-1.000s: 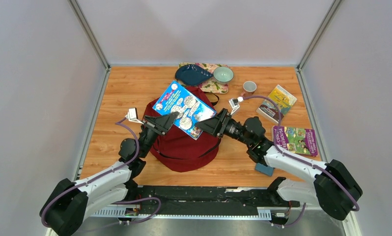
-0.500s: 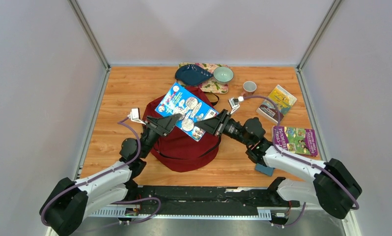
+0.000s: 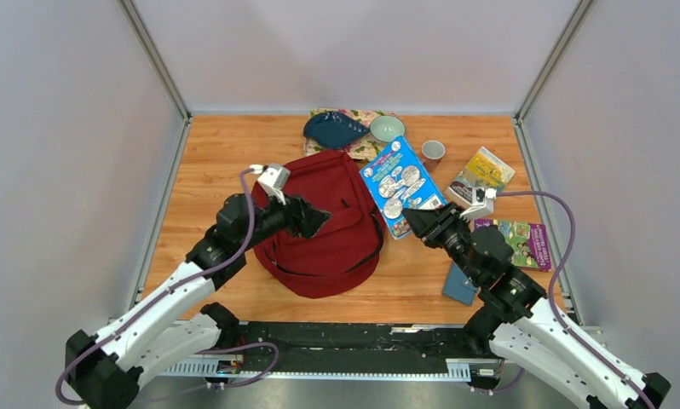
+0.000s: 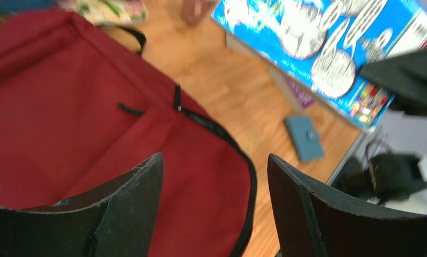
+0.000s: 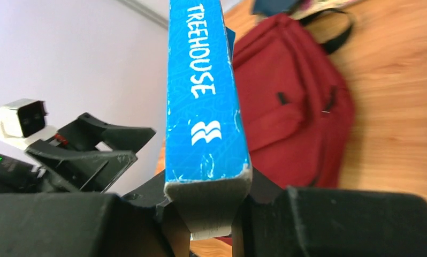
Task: Pack the student bag
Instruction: Place the book in the student bag.
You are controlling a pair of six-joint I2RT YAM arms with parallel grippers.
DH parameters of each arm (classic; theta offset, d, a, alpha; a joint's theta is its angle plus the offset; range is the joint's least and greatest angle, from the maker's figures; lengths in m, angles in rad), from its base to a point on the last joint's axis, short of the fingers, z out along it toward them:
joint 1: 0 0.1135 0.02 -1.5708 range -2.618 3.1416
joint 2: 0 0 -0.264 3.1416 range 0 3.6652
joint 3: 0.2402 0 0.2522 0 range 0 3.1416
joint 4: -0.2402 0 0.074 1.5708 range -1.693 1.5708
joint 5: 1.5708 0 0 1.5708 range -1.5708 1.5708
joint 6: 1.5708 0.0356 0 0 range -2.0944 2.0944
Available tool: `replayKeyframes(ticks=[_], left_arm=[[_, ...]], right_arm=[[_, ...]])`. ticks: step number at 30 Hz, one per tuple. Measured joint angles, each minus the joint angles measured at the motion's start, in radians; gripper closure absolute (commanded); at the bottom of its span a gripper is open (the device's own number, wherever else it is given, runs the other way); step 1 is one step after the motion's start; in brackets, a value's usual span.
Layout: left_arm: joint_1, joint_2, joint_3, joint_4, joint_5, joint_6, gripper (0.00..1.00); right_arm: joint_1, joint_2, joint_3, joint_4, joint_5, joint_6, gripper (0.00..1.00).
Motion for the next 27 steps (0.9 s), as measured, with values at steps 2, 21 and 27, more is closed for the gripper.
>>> replayKeyframes(ticks=[2,21,27], left_arm=[[-0.004,0.06,0.035,-0.061,0.057,0.055,0.22],[-0.248,0.489,0.221,-0.241,0.243,0.285,0.29],[-0.283,0.568,0.259,-0.274,0.248,0.293,0.37]], right_arm=[[0.0,-0.032,0.018,-0.115,0.068,-0.018,1.0],[0.0,-0.135,0.035,-0.471,0.243,-0.022,1.0],[0.0,-0.135,0.04,-0.474,0.249,-0.026,1.0]])
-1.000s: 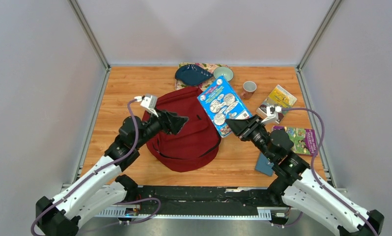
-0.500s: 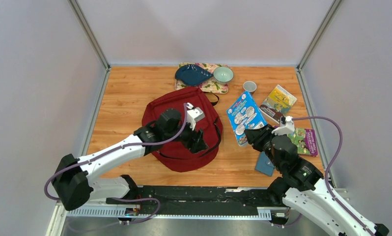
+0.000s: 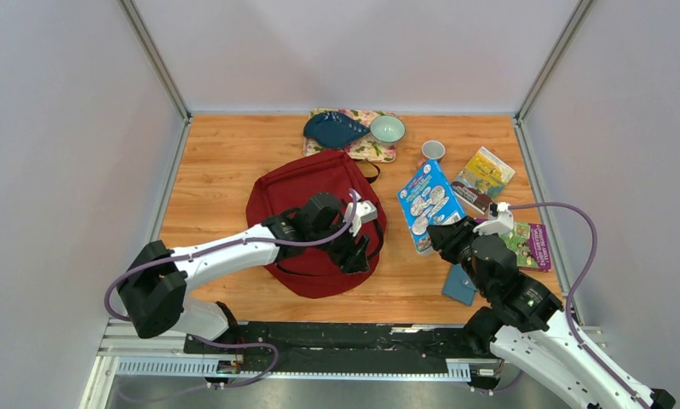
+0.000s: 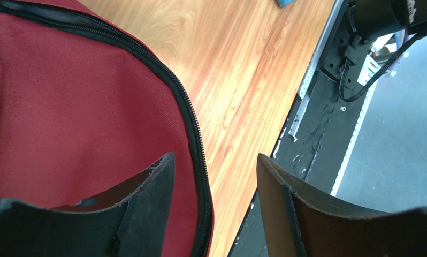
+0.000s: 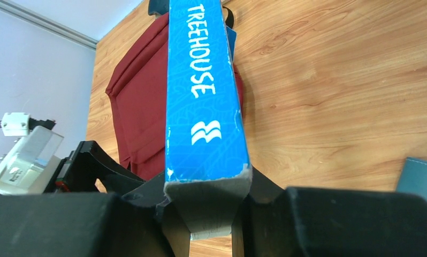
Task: Pack the student bag
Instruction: Place the book in the student bag.
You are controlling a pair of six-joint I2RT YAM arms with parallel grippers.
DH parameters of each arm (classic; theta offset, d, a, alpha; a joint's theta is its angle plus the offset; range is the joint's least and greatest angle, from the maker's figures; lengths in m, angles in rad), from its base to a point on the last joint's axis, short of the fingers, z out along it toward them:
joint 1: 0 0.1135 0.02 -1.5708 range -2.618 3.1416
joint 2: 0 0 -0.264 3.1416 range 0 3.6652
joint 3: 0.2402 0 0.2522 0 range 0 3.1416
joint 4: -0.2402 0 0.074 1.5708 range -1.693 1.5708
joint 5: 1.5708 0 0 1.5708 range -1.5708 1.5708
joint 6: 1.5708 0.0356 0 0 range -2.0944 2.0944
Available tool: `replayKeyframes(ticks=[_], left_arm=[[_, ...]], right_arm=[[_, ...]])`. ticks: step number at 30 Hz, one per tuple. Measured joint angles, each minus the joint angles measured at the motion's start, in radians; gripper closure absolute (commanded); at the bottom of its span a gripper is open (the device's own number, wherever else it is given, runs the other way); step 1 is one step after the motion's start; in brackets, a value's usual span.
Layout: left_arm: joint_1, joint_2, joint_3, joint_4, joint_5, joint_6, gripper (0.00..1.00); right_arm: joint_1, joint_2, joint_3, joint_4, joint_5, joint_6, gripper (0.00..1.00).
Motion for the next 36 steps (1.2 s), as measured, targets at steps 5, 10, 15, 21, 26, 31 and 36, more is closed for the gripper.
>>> replayKeyframes(ticks=[5,10,15,21,26,31,36], left_arm=[[-0.009,0.039,0.005,-0.007,-0.019,0.003,0.4],[-0.009,0.043,0.005,-0.01,-0.054,0.003,0.49],[-0.009,0.055,0.016,-0.015,-0.074,0.006,0.57],[-0.009,0.059,0.023,-0.019,-0.086,0.008,0.67],[-0.009,0.066,0.023,-0.024,-0.089,0.008,0.65],[-0.009,0.077,0.023,-0.031,-0.089,0.008,0.67],[-0.009,0.083,0.023,-0.033,-0.09,0.013,0.99]], right_arm=[[0.0,0.0,0.006,-0.006,0.002,-0.004,1.0],[0.0,0.0,0.008,-0.021,0.002,-0.01,1.0],[0.0,-0.001,0.01,-0.026,0.002,-0.011,1.0],[0.0,-0.001,0.01,-0.026,0.002,-0.011,1.0],[0.0,0.001,0.01,-0.027,0.002,-0.011,1.0],[0.0,0.002,0.01,-0.027,0.002,-0.011,1.0],[0.0,0.002,0.01,-0.027,0.002,-0.011,1.0]])
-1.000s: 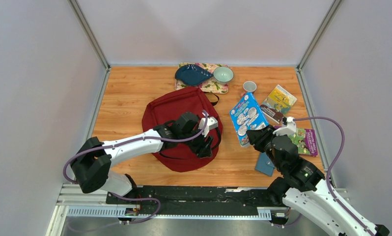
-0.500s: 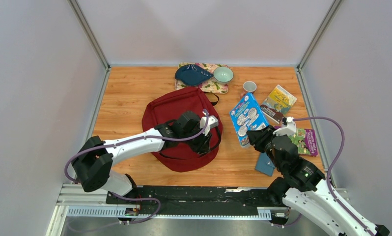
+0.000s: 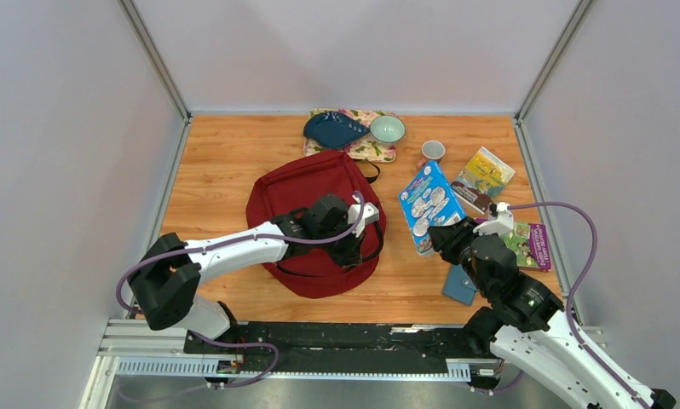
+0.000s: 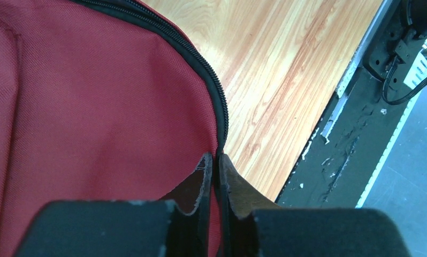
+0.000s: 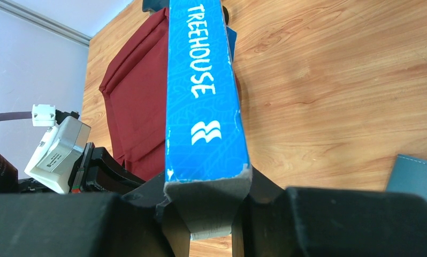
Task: Pack the student bag
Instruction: Place the book in the student bag.
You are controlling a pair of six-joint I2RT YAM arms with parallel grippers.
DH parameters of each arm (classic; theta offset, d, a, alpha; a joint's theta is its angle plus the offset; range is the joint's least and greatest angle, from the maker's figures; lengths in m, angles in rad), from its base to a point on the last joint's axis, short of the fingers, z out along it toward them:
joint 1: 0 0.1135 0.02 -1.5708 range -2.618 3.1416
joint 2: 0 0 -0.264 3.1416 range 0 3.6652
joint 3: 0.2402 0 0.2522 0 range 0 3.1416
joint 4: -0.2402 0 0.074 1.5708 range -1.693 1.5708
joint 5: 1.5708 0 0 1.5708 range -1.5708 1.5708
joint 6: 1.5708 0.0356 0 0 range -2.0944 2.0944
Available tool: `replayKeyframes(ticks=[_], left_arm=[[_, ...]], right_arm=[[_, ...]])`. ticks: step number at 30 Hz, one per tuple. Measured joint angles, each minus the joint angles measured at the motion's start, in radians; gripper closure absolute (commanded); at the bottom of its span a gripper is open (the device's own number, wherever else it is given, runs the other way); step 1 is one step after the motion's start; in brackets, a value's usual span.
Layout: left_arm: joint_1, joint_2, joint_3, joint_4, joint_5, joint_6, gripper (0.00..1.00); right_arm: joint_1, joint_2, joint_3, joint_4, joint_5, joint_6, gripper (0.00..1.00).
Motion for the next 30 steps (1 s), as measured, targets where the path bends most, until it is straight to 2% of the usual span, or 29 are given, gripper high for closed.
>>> replayKeyframes(ticks=[9,19,24,30], left_arm=[[-0.001,-0.004,0.0,-0.002,-0.011,0.003,1.0],[0.006,-0.1,0.035,-0.006,-0.093,0.009,1.0],[0.029,-0.121,0.07,-0.029,-0.16,0.02,1.0],[0.054,-0.191,0.121,-0.06,-0.277,0.023,1.0]], right_arm=[[0.0,0.0,0.0,-0.018,-0.002,0.0,1.0],[0.0,0.0,0.0,-0.021,-0.038,-0.007,1.0],[0.0,0.0,0.01,-0.031,-0.078,-0.009,1.0],[-0.002,0.007,0.111,-0.148,-0.179,0.026,1.0]])
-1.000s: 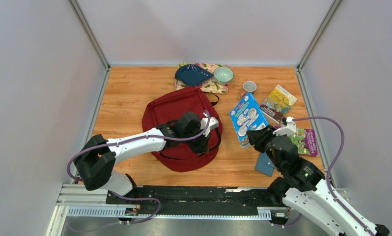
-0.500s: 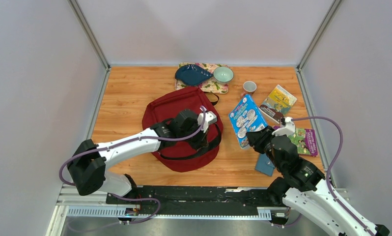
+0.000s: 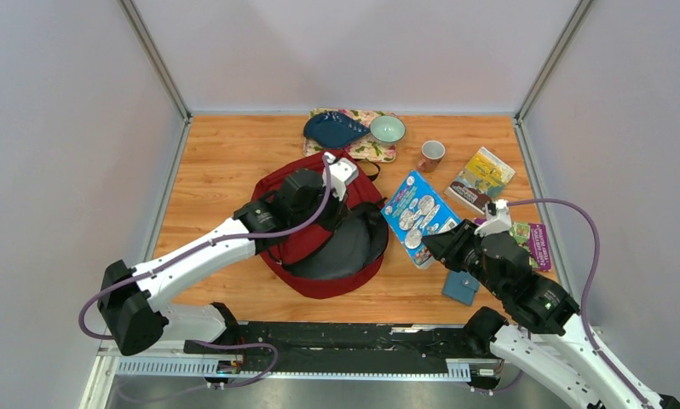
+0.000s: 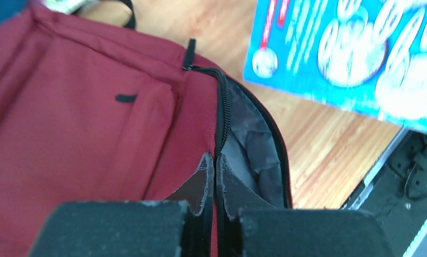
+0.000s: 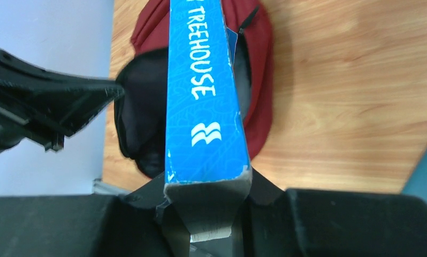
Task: Pack the student bag
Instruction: Place the book in the student bag.
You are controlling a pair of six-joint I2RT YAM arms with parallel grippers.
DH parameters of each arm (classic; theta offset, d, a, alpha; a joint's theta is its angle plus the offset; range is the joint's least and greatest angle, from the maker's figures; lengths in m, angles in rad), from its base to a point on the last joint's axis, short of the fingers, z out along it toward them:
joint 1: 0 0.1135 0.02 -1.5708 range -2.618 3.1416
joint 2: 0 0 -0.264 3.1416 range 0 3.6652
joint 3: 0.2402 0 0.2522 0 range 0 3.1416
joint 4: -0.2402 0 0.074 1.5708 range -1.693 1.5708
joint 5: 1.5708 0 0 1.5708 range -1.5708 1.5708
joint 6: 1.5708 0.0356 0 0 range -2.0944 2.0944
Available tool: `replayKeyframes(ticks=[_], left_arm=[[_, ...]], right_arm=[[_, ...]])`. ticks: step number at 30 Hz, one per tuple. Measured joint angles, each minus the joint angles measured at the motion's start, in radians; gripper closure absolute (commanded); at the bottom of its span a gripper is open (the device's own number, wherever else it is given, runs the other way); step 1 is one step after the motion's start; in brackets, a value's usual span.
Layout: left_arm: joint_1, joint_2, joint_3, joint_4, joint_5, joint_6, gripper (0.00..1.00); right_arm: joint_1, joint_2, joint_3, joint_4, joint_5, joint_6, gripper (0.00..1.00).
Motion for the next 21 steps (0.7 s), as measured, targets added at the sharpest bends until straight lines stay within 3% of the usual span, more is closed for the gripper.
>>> replayKeyframes(ticks=[7,13,21], left_arm=[[0.002,-0.045,0.088,0.042,-0.101,-0.006,1.0],[0.001,-0.045,0.098,0.061,-0.168,-0.008,1.0],[-0.001,-0.045,0.097,0.063,-0.166,-0.013,1.0]], right_arm=[[-0.004,0.039,0.026,-0.038,-0.23,0.133,1.0],[-0.004,0.103,0.023,-0.032,-0.335,0.22,1.0],[-0.009,0.263,-0.055,0.18,-0.435,0.322,1.0]])
